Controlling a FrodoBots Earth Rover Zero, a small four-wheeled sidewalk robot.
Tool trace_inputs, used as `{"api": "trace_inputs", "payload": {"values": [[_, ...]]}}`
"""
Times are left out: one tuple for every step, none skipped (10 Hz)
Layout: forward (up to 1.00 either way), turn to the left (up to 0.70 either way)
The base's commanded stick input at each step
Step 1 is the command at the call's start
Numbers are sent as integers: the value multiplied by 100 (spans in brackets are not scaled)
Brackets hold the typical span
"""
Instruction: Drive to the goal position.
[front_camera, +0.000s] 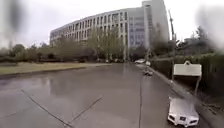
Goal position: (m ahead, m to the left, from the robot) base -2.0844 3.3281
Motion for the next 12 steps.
{"api": "trace_inputs", "payload": {"values": [[0,45],[0,45],[0,45],[0,45],[0,45],[0,45],[0,45],[0,45],[0,45],[0,45],[0,45],[0,45]]}}
